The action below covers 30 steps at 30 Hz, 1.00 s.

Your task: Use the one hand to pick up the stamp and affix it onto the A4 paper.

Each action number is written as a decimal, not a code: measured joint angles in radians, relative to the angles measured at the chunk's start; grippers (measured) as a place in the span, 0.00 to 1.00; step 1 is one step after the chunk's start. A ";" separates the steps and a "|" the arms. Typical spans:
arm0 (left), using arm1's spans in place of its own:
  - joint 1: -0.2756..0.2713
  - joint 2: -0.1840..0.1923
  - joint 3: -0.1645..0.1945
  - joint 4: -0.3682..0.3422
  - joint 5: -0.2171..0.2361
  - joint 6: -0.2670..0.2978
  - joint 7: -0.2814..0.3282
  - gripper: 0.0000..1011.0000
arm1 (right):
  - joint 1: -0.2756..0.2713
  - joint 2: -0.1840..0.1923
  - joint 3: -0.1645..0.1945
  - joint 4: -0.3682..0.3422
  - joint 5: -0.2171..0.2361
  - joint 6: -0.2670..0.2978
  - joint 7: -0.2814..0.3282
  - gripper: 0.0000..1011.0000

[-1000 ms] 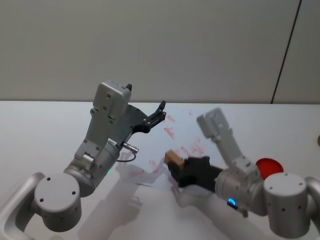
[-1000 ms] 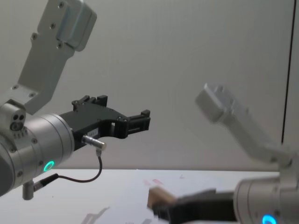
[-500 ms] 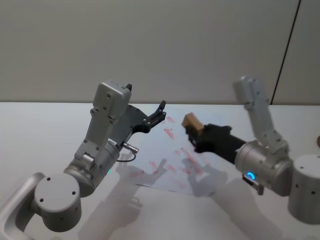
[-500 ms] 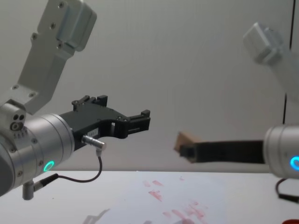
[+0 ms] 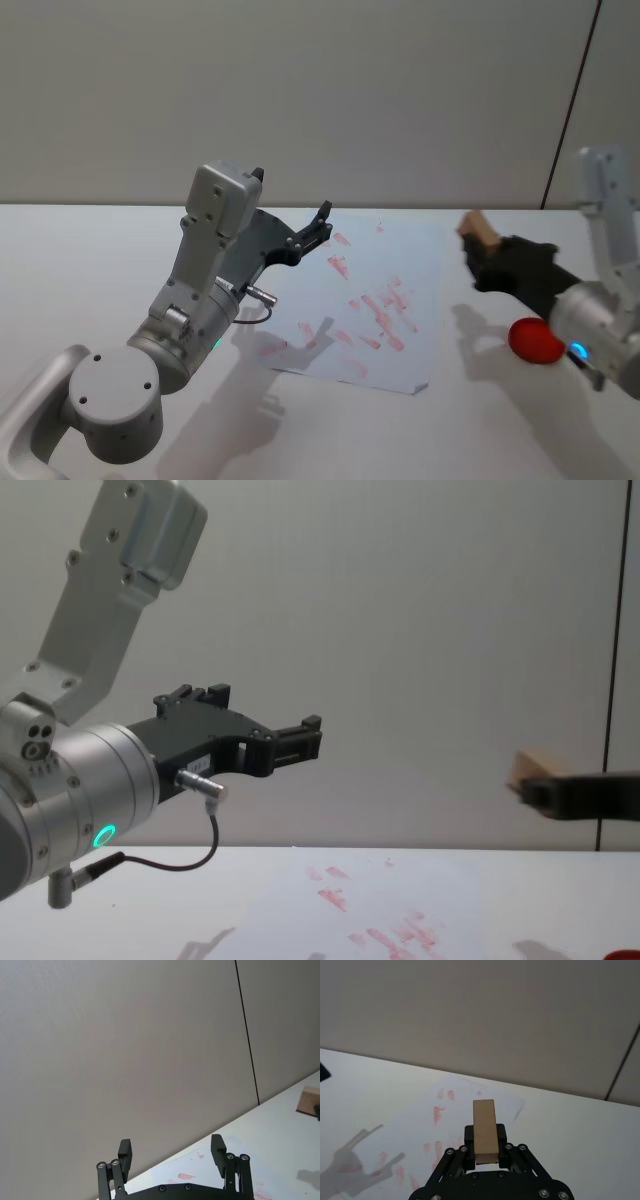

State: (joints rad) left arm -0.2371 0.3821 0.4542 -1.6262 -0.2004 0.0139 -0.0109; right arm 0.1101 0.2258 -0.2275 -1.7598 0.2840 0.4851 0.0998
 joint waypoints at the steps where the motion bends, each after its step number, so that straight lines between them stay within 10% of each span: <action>1: 0.000 0.000 0.000 0.000 0.000 0.000 0.000 0.99 | -0.004 0.004 0.003 -0.002 0.000 -0.004 -0.006 0.22; 30: 0.000 0.000 0.000 0.000 0.000 0.000 0.000 0.99 | -0.135 0.088 0.064 -0.037 -0.004 -0.018 -0.109 0.22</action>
State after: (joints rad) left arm -0.2371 0.3821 0.4542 -1.6262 -0.2004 0.0139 -0.0109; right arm -0.0251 0.3138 -0.1636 -1.7966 0.2800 0.4667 -0.0090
